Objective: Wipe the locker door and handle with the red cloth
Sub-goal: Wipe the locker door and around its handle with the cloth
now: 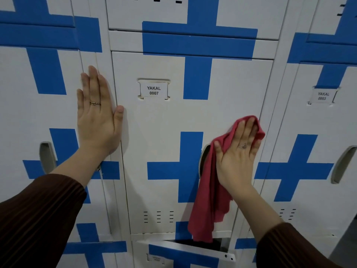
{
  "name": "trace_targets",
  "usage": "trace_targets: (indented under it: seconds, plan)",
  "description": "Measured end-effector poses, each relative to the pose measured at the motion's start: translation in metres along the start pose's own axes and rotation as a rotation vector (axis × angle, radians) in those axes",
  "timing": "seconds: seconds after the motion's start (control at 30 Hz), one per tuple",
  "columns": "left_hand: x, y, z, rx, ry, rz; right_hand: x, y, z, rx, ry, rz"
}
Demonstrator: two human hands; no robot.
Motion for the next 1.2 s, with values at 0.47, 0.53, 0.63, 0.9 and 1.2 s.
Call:
trace_targets:
  seconds: [0.47, 0.53, 0.63, 0.9, 1.2]
  plan:
    - [0.000, 0.001, 0.000, 0.000, 0.003, 0.022, 0.002, -0.010, -0.028, -0.088, 0.047, -0.003]
    - [0.000, 0.001, 0.000, 0.002, 0.002, 0.016, 0.004, -0.013, -0.034, -0.088, 0.059, 0.012]
    - [0.000, 0.002, -0.001, 0.001, -0.003, 0.013, 0.000, -0.013, -0.023, -0.091, 0.030, 0.041]
    - [-0.001, 0.001, -0.001, -0.007, -0.003, -0.003, -0.002, -0.007, -0.037, -0.071, -0.045, 0.145]
    - [-0.001, 0.000, 0.000, -0.004, -0.003, -0.010, -0.005, -0.010, -0.033, -0.057, -0.116, 0.292]
Point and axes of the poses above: each hand's wrist, its own z-axis towards the middle knuckle, its own x-axis out of the palm, y = z × x, the point moved 4 cm from there along z, towards the middle knuckle, and after that the axes turned 5 degrees about -z, right-handed, at the moved point
